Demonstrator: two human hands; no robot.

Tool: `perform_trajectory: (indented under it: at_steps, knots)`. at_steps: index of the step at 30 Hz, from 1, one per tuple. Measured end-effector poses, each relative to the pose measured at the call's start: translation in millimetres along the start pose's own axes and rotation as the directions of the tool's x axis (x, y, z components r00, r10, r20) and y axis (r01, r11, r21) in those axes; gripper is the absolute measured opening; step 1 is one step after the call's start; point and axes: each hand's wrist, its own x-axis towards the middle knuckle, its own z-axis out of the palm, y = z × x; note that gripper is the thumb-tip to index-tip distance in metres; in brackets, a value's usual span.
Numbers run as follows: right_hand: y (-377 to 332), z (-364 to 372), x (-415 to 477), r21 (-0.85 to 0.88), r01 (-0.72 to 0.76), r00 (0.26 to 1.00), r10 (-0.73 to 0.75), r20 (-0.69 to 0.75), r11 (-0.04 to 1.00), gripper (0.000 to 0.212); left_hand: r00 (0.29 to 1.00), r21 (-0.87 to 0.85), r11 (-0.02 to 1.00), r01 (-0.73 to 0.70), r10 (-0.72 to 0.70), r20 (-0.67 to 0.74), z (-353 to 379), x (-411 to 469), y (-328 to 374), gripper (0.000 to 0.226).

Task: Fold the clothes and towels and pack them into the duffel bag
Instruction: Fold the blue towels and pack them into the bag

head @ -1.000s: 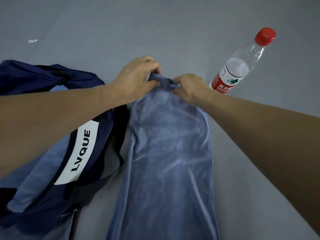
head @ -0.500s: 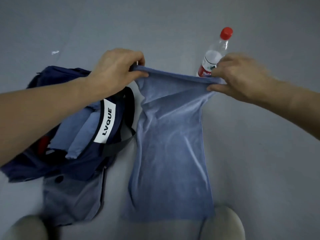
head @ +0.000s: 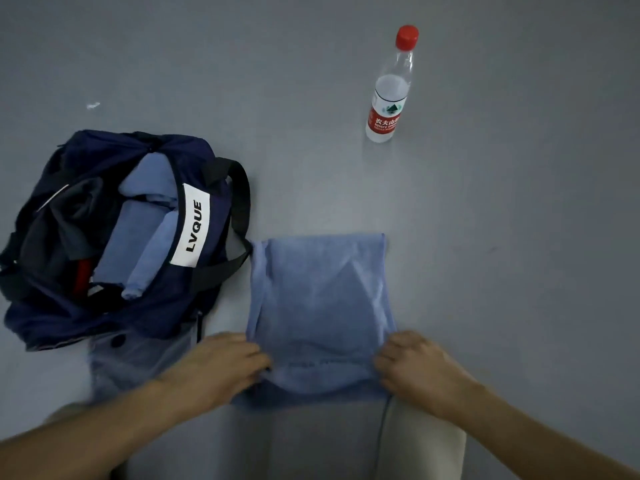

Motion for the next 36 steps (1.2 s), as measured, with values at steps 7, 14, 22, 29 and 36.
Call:
perform_trajectory:
  at_steps: [7,14,22,29,36]
  knots:
    - [26.5,-1.9,48.5,0.122,-0.126,0.983,0.14,-0.12,0.985,0.039,0.967,-0.158,0.96,0.232,-0.245,-0.071,-37.9,68.6,-9.0,0.066]
    - [78.9,-15.9,121.4,0.081,-0.401,0.915,0.396,0.072,0.912,0.058,0.759,-0.174,0.765,0.621,-0.642,-0.113,-66.3,136.9,-78.3,0.03]
    - [100.0,-1.9,114.8,-0.139,-0.442,0.878,0.459,0.134,0.886,0.064,0.74,-0.133,0.73,0.67,-0.671,0.046,-82.8,144.4,-105.5,0.011]
    - [118.1,-8.3,117.3,-0.174,-0.443,0.87,0.469,0.153,0.879,0.065,0.66,-0.122,0.652,0.749,-0.75,0.047,-95.0,148.5,-113.0,0.013]
    - [150.9,-29.9,122.0,-0.25,-0.447,0.843,0.498,0.205,0.859,0.061,0.438,-0.756,-0.655,-0.02,-0.685,0.582,-106.7,162.4,-114.4,0.016]
